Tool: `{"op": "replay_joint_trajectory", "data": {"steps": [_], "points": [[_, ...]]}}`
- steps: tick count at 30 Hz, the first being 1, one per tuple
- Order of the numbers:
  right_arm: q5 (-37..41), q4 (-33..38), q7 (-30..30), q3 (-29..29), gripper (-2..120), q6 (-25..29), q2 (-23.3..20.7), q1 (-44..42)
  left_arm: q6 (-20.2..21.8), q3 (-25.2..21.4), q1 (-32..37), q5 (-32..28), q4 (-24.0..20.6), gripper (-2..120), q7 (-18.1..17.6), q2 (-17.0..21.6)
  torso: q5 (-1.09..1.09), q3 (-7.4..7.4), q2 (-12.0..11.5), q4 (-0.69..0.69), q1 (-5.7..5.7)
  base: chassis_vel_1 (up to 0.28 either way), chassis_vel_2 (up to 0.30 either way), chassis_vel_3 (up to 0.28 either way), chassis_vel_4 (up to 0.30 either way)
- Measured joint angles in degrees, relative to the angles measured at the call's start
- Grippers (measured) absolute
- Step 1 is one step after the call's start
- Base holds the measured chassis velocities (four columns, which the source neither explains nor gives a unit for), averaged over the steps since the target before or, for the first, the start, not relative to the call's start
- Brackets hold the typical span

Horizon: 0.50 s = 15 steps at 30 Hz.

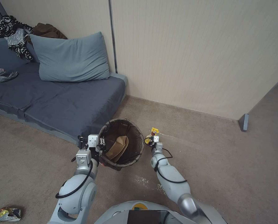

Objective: Pick up the trash bin, then pick up the garbage from the floor and place it into the trash bin.

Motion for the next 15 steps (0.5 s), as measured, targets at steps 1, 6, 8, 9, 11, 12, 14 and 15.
{"op": "replay_joint_trajectory", "data": {"steps": [1, 6, 8, 9, 11, 12, 14, 15], "points": [[-0.87, 4.01, 0.43, 0.23, 0, 0.35, -0.83, -1.97, 0.0, 0.04, -0.09, -0.04, 0.15, 6, 0.0, 0.0, -0.01, 0.0, 0.0, 0.0, 0.0, 0.0, 0.0, 0.0, 0.0], [-2.89, 14.75, 1.45, 1.02, 0, 1.16, -2.92, -6.18, 0.0, 0.1, -0.26, -0.12, 0.36, 6, -0.01, 0.05, -0.01, 0.0, 0.0, 0.0, 0.0, 0.0, 0.0, 0.0, 0.0], [-4.14, 22.51, 1.52, 1.5, 0, 1.99, -4.25, -8.6, 0.03, 0.11, -0.36, -0.21, 0.39, 6, -0.02, 0.13, 0.0, 0.0, 0.0, 0.01, 0.0, 0.0, 0.0, 0.0, 0.0], [-4.14, 22.51, 1.52, 1.5, 0, 1.99, -4.25, -8.6, 0.03, 0.11, -0.36, -0.21, 0.39, 6, -0.02, 0.13, 0.0, 0.0, 0.0, 0.01, 0.0, 0.0, 0.0, 0.0, 0.0], [-4.97, 29.67, 0.9, 1.94, 0, 3.34, -5.45, -10.83, 0.05, 0.15, -0.41, -0.3, 0.44, 6, -0.03, 0.15, -0.01, 0.0, 0.0, 0.01, 0.0, 0.0, 0.0, 0.0, 0.0], [-5.51, 33.04, -0.27, 2.14, 0, 4.72, -5.99, -11.94, 0.07, 0.19, -0.44, -0.35, 0.52, 6, -0.04, 0.15, -0.01, 0.0, 0.0, 0.0, 0.0, 0.0, 0.0, 0.0, 0.0], [-5.81, 34.75, -1.03, 2.22, 0, 5.5, -6.19, -12.48, 0.07, 0.24, -0.44, -0.37, 0.6, 6, -0.04, 0.15, -0.01, 0.0, 0.0, 0.0, 0.0, 0.0, 0.0, 0.0, 0.0], [-6.44, 39.86, -3.89, 2.32, 0, 8.2, -6.78, -13.92, 0.09, 0.42, -0.48, -0.4, 0.81, 6, -0.05, 0.11, 0.0, 0.0, 0.0, 0.01, 0.0, 0.0, 0.0, 0.0, 0.0]]}}
